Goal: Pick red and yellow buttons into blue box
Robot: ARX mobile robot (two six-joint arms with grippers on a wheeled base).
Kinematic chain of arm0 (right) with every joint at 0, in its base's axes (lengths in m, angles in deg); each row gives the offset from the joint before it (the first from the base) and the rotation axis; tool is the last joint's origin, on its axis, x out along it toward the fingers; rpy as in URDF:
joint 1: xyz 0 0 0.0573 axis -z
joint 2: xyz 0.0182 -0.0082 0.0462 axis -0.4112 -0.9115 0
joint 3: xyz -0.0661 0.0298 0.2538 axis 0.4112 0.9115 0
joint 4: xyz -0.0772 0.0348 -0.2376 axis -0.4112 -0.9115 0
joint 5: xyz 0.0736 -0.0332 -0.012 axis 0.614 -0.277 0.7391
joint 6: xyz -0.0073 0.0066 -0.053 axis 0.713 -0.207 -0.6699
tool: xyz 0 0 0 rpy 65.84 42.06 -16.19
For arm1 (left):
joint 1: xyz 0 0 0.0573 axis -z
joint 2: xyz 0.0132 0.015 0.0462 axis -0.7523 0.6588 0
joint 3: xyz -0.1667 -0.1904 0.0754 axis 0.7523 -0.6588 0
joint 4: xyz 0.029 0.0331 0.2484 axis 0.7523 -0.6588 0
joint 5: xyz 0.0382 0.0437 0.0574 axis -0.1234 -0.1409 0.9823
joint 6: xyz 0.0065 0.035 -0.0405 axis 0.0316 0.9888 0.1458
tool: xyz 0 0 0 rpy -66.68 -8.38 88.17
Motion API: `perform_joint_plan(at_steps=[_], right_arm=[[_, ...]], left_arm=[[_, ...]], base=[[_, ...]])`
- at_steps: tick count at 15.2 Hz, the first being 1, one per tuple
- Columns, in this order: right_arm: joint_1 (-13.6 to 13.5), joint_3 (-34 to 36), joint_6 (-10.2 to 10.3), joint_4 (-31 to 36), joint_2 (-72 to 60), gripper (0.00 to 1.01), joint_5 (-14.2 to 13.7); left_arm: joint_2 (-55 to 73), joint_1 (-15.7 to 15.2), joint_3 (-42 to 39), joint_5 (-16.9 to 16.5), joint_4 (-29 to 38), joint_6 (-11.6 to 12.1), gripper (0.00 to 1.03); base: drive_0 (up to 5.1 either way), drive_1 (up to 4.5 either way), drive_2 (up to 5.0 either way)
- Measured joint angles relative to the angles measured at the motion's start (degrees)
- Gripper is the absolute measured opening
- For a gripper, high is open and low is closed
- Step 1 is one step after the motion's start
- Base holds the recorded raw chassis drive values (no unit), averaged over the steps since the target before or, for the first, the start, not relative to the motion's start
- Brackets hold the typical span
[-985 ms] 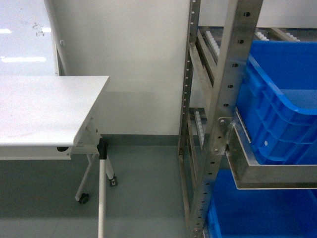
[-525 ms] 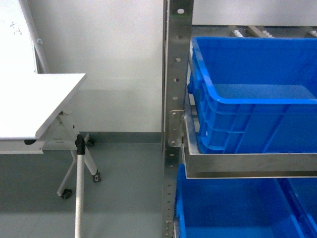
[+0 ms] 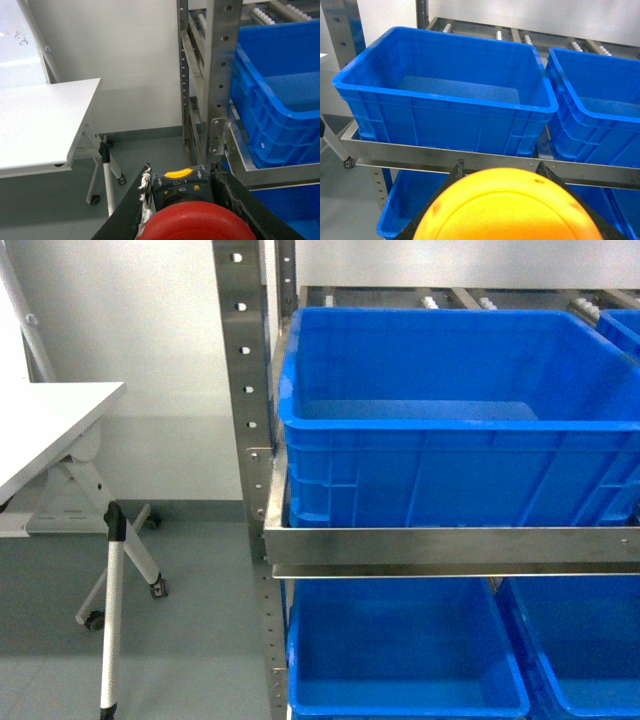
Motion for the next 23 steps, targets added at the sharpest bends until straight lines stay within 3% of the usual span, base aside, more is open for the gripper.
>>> perform_joint_plan(at_steps=[23], right_arm=[[0.0,0.0,0.0,0.0,0.0,0.37,0.0]], left_arm=[[0.0,0.0,0.0,0.0,0.1,0.0,0.3]], base=[[4.9,-3.0,-1.8]])
